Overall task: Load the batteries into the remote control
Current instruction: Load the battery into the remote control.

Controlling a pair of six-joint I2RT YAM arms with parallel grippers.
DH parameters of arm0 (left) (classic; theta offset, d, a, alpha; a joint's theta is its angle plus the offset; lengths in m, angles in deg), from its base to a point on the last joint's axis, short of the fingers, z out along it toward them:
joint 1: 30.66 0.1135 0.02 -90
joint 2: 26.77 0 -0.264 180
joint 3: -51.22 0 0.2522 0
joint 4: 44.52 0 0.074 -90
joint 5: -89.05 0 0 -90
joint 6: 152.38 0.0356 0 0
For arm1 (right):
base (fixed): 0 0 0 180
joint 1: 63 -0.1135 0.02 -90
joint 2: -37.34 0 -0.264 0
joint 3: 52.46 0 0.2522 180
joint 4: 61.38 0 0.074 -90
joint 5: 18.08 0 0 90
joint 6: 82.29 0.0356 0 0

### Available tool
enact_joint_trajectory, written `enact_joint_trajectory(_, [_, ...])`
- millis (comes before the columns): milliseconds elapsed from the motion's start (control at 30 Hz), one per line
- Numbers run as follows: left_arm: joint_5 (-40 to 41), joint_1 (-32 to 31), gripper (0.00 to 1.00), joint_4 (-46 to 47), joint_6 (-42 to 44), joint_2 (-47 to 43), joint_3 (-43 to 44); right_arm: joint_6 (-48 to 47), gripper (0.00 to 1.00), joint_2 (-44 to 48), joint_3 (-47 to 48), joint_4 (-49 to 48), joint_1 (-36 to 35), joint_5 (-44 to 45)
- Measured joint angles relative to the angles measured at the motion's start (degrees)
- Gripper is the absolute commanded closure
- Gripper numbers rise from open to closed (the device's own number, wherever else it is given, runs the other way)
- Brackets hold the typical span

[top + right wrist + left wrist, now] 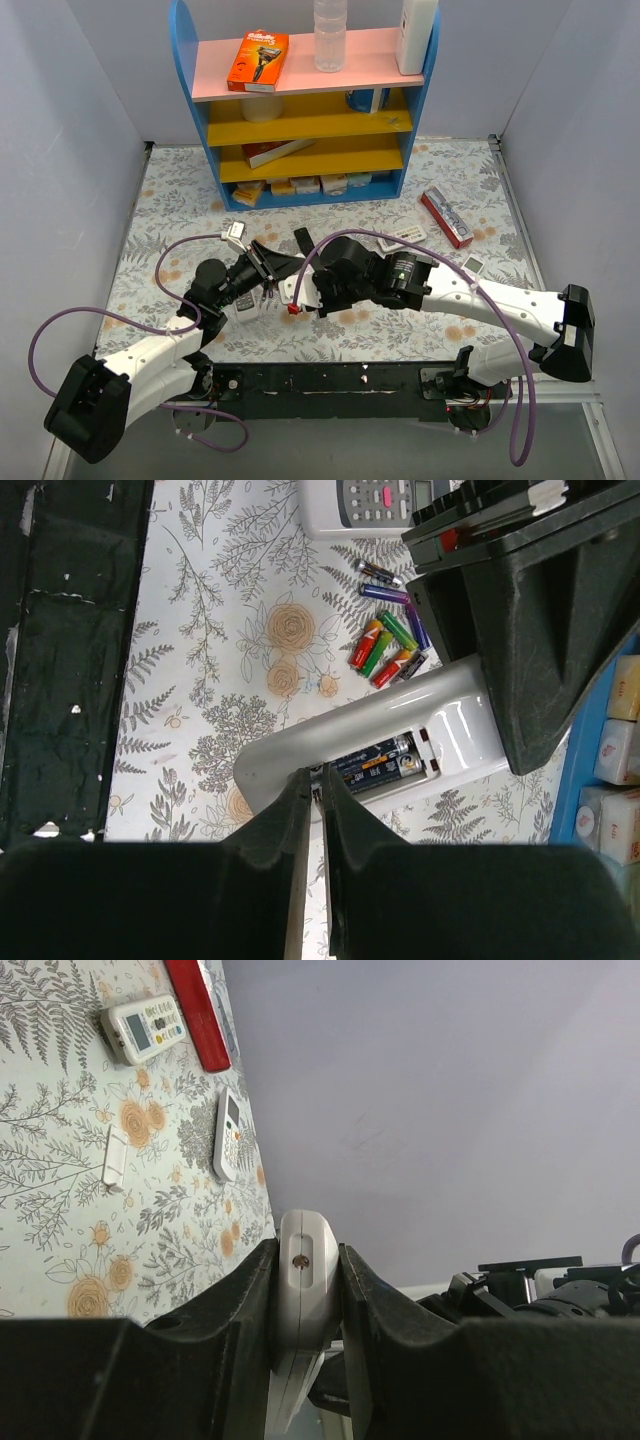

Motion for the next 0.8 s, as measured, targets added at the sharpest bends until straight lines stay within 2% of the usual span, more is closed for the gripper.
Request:
enact_joint_trajectory(400, [0.2, 0.0, 1.00, -1.5, 2.1, -0.2, 0.0, 0.9, 0.84, -1.4, -2.9, -6.4, 0.9, 0.3])
enact_joint_trajectory(800, [2.1, 0.0, 1.00, -5.8, 6.2, -3.0, 0.0, 13.5, 0.76, -2.7, -2.9, -8.2, 3.0, -1.0])
